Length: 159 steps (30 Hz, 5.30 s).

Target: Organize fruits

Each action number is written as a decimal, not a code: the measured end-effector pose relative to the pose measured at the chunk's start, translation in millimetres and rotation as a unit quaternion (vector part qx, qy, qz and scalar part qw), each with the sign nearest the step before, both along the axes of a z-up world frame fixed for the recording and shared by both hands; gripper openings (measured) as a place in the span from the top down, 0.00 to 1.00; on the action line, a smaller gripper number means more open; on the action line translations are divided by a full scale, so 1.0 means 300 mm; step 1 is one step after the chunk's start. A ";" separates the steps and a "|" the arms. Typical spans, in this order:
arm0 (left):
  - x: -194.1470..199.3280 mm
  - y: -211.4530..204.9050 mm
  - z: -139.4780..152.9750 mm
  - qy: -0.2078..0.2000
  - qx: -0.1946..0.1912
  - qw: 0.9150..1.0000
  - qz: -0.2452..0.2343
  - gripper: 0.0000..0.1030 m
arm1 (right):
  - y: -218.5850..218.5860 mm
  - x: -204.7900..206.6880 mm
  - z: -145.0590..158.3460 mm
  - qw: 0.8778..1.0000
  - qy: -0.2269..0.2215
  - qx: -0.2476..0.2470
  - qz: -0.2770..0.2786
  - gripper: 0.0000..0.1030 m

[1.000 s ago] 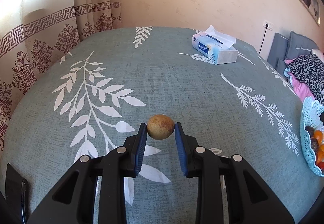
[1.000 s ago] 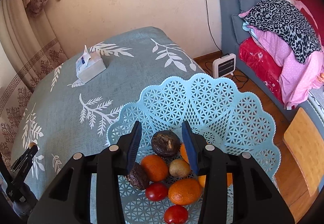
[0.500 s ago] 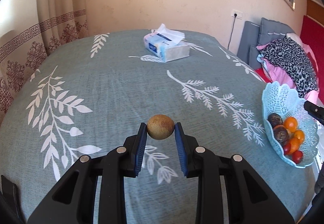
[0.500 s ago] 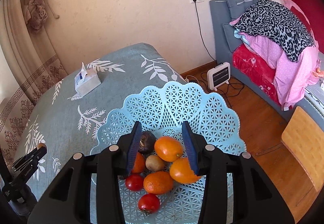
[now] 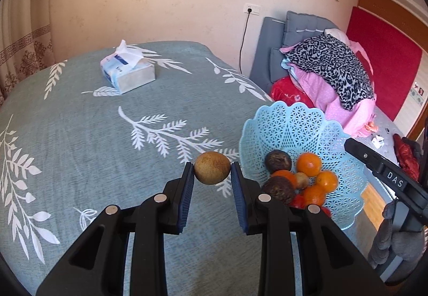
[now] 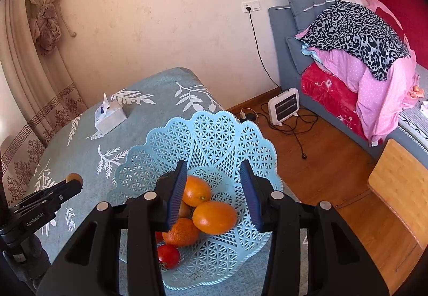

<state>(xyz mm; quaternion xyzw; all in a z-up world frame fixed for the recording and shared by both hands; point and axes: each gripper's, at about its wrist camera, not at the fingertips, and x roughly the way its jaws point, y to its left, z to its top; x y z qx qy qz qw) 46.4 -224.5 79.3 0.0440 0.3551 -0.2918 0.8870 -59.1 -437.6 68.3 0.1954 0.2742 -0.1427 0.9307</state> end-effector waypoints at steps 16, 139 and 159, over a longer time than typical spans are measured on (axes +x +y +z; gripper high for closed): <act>0.024 -0.223 -0.038 0.005 0.013 0.997 -0.072 0.71 | -0.021 -0.025 -0.013 1.000 -0.008 0.005 -0.005 0.58; -0.167 -0.101 -0.011 -0.144 0.111 0.983 -0.012 0.08 | 0.186 -0.077 -0.074 0.995 0.060 -0.084 0.015 0.03; -0.114 0.094 -0.061 -0.070 0.110 0.989 0.075 0.08 | 0.283 -0.075 -0.042 0.994 0.040 -0.091 0.044 0.03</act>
